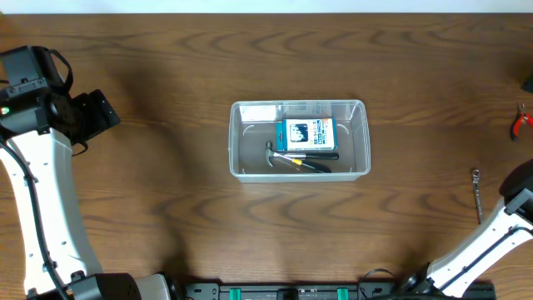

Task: Pack container
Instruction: 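Lower the right gripper onto the red-handled pliers and grasp them, then lift the pliers and carry them left over the container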

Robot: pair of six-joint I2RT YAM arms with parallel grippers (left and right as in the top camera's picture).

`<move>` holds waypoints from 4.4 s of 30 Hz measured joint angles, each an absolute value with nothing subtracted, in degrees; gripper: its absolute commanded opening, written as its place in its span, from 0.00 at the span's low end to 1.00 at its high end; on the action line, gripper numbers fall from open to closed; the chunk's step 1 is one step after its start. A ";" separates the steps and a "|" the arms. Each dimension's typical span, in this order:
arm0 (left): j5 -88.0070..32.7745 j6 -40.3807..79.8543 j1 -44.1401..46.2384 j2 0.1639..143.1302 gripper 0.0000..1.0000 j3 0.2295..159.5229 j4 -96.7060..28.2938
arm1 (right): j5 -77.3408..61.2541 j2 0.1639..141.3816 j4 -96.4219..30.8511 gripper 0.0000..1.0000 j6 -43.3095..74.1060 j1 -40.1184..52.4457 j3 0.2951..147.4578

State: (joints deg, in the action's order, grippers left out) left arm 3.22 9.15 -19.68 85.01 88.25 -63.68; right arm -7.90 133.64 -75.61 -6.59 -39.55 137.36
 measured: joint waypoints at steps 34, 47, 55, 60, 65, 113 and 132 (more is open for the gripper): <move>3.22 9.15 -19.68 85.01 0.98 88.25 -63.68 | -1.85 144.33 -70.02 0.99 -12.10 -39.64 137.64; 3.22 9.15 -19.68 85.01 0.98 88.25 -63.68 | -1.21 148.49 -69.45 0.99 -10.55 -38.41 137.64; 3.22 9.15 -19.68 85.01 0.98 88.25 -63.68 | -0.86 149.32 -69.14 0.99 -10.52 -38.41 137.64; 3.22 9.15 -19.68 85.01 0.98 88.25 -63.68 | -0.75 149.32 -69.12 0.99 -10.52 -38.41 137.64; 3.22 9.15 -19.68 85.01 0.98 88.25 -63.68 | -0.62 149.34 -69.14 0.99 -10.52 -38.41 137.64; 3.22 9.15 -19.68 85.01 0.98 88.25 -63.70 | -0.62 151.13 -68.03 0.01 -7.29 -38.41 138.08; 3.25 9.15 -19.68 85.01 0.98 88.25 -63.68 | -0.93 153.14 -94.02 0.03 -8.58 -29.76 170.82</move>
